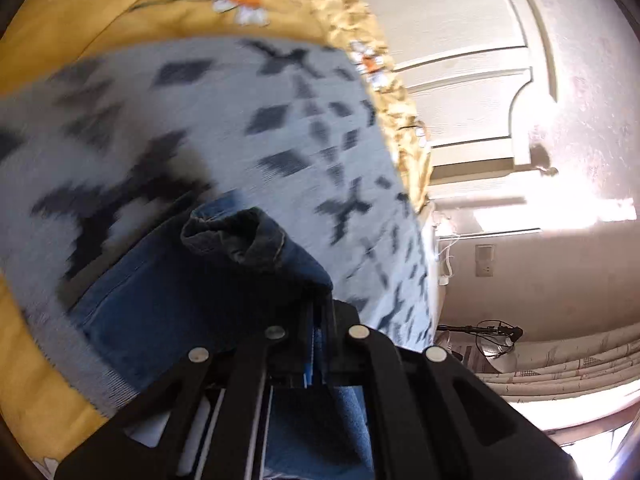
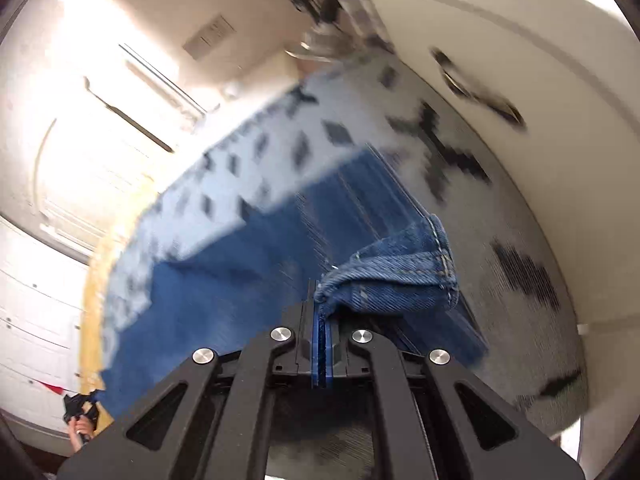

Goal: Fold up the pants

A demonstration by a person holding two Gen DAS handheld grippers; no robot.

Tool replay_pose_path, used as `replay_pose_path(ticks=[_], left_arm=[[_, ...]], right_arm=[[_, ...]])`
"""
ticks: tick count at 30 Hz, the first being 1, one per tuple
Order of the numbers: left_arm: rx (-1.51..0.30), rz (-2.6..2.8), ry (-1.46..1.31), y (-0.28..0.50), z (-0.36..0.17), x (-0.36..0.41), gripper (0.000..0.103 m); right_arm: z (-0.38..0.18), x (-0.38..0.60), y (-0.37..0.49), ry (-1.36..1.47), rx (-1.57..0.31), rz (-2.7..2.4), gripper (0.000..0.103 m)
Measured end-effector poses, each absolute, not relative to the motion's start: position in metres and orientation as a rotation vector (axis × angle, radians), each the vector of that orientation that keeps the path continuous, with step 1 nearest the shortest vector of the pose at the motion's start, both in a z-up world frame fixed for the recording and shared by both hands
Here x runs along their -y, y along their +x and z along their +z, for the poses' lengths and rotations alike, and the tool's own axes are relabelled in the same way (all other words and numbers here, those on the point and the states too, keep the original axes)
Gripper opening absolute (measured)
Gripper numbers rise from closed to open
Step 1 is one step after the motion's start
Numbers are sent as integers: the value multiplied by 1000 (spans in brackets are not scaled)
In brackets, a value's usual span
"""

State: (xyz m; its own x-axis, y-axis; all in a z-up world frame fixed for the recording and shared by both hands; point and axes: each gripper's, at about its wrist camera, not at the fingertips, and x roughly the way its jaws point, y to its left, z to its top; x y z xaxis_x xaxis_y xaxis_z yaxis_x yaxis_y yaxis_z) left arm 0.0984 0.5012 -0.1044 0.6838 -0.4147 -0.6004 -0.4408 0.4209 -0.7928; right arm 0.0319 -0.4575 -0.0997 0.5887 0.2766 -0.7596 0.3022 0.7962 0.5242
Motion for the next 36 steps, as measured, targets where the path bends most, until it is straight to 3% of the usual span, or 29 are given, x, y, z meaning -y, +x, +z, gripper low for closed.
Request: replay_pose_path(ticks=[4, 7, 13, 17, 20, 24, 27, 32, 36], left_arm=[[-655, -13, -1092, 106, -8, -499, 2], [-669, -47, -1164, 78, -32, -507, 2], [-835, 70, -1311, -9, -190, -508, 2], [-869, 101, -1361, -26, -248, -511, 2], [-843, 99, -1342, -26, -235, -513, 2], [-757, 69, -1301, -42, -188, -518, 2], [-797, 95, -1299, -44, -200, -522, 2], [-827, 129, -1338, -48, -224, -526, 1], [-764, 94, -1320, -56, -192, -524, 1]], right_arm=[[3, 449, 79, 563, -759, 46, 2], [26, 450, 65, 544, -681, 68, 1], [-78, 456, 25, 552, -864, 13, 1], [-152, 458, 0, 622, -987, -23, 1], [-174, 454, -6, 608, -1021, -49, 1], [-141, 455, -13, 632, -958, -23, 1], [-114, 450, -22, 593, -916, -10, 1], [-146, 454, -21, 634, -987, -36, 1], [-143, 454, -24, 632, -995, -33, 1]])
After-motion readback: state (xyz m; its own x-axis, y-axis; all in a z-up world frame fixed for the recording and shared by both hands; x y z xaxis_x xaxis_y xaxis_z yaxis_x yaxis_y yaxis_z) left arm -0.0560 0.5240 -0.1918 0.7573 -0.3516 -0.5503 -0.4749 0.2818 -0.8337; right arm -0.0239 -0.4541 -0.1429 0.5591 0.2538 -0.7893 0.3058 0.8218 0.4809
